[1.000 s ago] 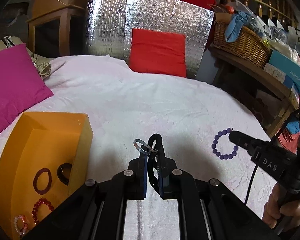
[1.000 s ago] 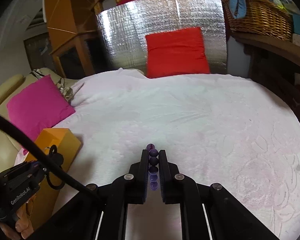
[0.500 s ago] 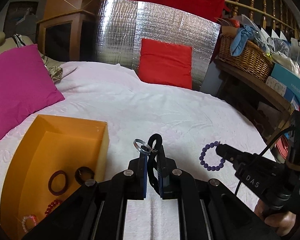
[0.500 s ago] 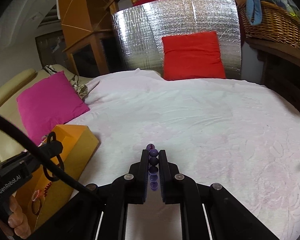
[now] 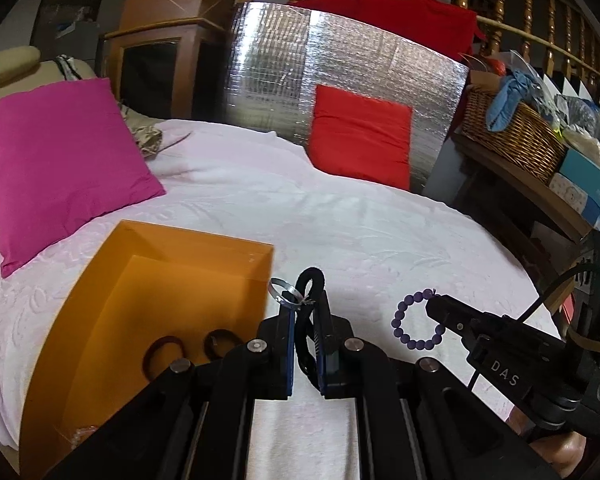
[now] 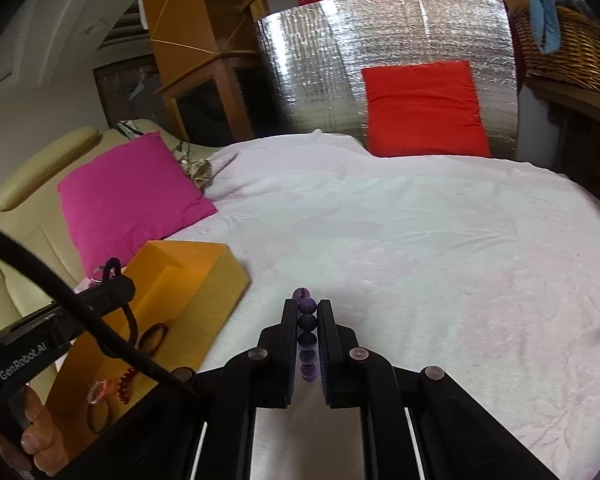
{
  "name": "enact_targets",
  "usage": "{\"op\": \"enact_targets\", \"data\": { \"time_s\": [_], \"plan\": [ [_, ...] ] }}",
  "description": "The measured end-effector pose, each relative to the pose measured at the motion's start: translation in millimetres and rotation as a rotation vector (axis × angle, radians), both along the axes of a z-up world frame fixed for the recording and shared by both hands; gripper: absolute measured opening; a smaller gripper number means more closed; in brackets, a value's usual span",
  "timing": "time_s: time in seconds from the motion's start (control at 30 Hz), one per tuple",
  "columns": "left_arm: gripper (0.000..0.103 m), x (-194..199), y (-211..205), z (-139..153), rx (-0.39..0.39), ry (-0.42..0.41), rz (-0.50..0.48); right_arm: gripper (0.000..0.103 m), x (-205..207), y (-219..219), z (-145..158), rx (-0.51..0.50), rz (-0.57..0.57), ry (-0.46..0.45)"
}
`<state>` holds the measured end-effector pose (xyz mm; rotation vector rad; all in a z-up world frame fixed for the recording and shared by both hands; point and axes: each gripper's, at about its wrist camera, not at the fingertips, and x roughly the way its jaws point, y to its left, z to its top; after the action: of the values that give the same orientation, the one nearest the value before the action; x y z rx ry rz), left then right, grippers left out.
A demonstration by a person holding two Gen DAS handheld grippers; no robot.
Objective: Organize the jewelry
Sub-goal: 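Lower both held items into the orange box and open both tools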
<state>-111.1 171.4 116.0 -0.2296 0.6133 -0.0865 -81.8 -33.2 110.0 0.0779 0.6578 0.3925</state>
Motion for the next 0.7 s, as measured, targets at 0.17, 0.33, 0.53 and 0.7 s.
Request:
{"op": "enact_targets", "data": {
  "time_s": [0.17, 0.33, 0.53, 0.7],
  "plan": [
    [0.009, -0.1, 16.8, -2.5, -0.009, 0.009, 0.034, 0.011, -3.3, 19.7, 3.2, 0.008, 0.043, -0.018],
    [0.009, 4.0, 31.8, -6.6, 0.005, 0.021, 0.09, 0.011, -1.8, 35.8, 5.8, 0.017, 0.08, -0.023],
    [0.009, 11.2, 49.1, -15.6, 0.035, 0.051, 0.163, 0.011, 7.7, 57.2, 9.9, 0.044, 0.138, -0.02],
    [0.009, 21.3, 58.3, -23.4, 0.043, 0.082, 0.201, 0.011, 22.7, 79.9, 10.5, 0.049, 0.195, -0.012]
  ]
}}
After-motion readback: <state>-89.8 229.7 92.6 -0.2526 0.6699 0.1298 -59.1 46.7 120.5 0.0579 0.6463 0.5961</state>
